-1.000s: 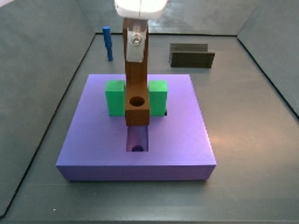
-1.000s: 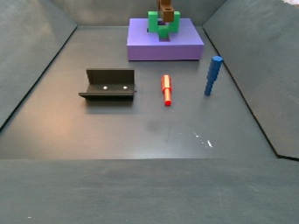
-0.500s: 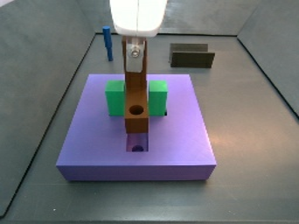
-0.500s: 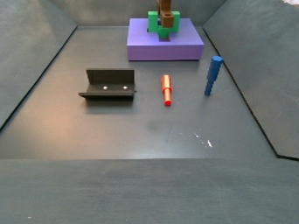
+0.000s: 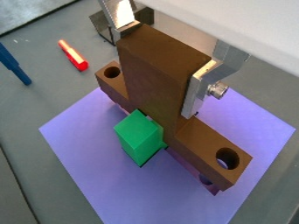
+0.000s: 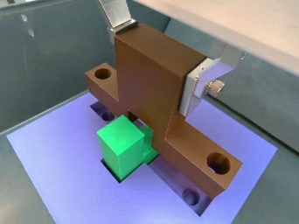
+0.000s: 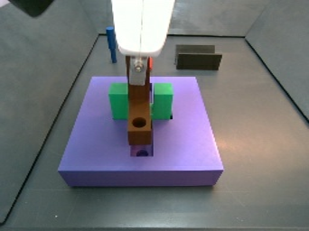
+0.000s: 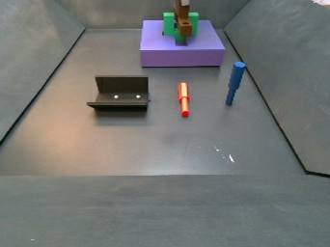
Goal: Pick up the brown object. Move up. Place the brown object on the fixture. Regrasp the brown object. Move to above the board. Insert the brown object.
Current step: Insert the brown object.
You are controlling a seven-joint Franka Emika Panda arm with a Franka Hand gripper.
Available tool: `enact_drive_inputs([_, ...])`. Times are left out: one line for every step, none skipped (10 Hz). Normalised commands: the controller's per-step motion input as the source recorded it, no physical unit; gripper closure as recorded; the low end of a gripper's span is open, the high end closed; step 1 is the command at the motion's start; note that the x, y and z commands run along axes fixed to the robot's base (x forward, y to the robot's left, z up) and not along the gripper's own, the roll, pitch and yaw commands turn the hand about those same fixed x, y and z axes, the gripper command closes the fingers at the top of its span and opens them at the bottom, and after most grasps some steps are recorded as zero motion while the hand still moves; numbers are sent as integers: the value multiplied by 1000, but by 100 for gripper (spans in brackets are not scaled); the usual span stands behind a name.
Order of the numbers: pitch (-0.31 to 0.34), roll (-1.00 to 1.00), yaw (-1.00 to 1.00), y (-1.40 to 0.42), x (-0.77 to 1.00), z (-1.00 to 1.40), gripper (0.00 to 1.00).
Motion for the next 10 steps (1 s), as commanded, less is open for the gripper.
enact_drive_inputs([-21, 0, -14, 0, 0, -214, 100])
enact_drive_inputs([-19, 0, -3, 0, 0, -203, 100])
enact_drive_inputs([0, 0, -14, 0, 26, -131, 100])
enact_drive_inputs([0, 4, 0, 0, 63, -111, 100])
enact_drive_inputs([0, 6, 0, 0, 46, -129, 100])
enact_drive_inputs([-1, 7, 0, 0, 26, -169, 100])
enact_drive_inputs([-1, 10, 0, 0, 29, -186, 100])
enact_drive_inputs([-9, 11, -14, 0, 71, -174, 100])
enact_drive_inputs([-16, 34, -114, -17, 171, -163, 100])
enact_drive_inputs([-24, 43, -126, -23, 163, -140, 100])
